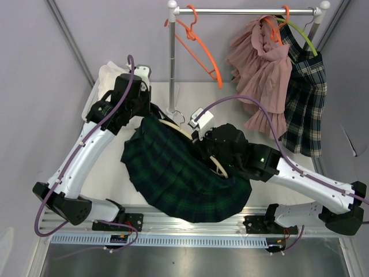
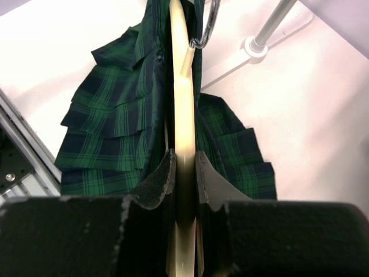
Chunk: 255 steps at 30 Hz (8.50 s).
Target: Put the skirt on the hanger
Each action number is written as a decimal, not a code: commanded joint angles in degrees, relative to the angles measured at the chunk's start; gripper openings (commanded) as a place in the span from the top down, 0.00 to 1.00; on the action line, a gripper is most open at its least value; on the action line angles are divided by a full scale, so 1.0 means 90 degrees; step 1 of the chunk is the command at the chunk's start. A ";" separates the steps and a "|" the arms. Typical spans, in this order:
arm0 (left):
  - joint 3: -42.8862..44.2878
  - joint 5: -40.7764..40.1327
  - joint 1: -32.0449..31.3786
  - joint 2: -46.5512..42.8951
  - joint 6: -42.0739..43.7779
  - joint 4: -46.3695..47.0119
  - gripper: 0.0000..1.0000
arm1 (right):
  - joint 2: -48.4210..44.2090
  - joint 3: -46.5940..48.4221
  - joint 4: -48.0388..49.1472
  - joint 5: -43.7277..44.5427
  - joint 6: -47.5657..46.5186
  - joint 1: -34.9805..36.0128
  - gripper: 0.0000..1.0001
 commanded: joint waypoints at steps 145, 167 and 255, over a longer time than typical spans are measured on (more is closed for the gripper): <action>0.0293 0.2259 -0.0828 -0.1374 -0.0432 0.2165 0.26 | 0.3684 0.6703 0.0306 -0.1768 0.0593 -0.6013 1.00; 0.0205 0.1674 -0.0828 -0.1511 -0.0491 0.2067 0.21 | 0.2629 0.5472 0.0150 -0.1914 0.1150 -0.6071 0.37; -0.1044 -0.1198 0.2522 0.2720 -0.1672 0.3560 1.00 | -0.2615 -0.1228 -0.0787 -0.4961 0.2498 -0.6052 0.20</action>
